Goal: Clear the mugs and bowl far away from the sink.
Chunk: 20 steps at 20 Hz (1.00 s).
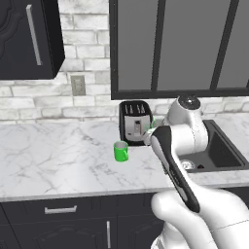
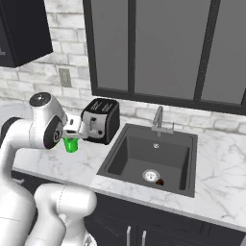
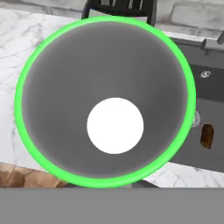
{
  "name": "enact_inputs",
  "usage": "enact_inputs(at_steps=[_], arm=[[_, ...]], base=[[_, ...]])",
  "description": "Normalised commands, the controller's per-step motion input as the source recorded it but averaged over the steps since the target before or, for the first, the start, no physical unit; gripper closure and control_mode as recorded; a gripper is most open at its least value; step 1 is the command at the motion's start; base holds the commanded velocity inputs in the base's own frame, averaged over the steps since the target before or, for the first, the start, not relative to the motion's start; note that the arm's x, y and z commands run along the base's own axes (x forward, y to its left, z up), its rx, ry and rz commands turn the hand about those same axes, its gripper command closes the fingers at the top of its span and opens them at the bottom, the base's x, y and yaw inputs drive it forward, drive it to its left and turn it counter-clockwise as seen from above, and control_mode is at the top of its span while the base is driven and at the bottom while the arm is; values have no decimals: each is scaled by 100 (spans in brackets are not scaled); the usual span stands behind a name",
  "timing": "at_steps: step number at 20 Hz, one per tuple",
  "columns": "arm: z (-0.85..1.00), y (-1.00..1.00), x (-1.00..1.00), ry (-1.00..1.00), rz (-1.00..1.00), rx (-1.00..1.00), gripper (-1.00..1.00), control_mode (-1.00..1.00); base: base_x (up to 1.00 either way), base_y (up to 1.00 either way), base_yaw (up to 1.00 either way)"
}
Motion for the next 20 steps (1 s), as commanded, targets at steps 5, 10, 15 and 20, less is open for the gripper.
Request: enact_inputs(at_steps=[5, 10, 15, 20], arm=[[100, 0, -62, 0, -22, 0, 100, -100], [97, 0, -60, 0, -17, 3, 100, -100], [83, 0, -50, 0, -7, 1, 100, -100], [35, 0, -28, 0, -3, 0, 100, -100]], base=[[0, 0, 0], [0, 0, 0], [0, 0, 0], [0, 0, 0]])
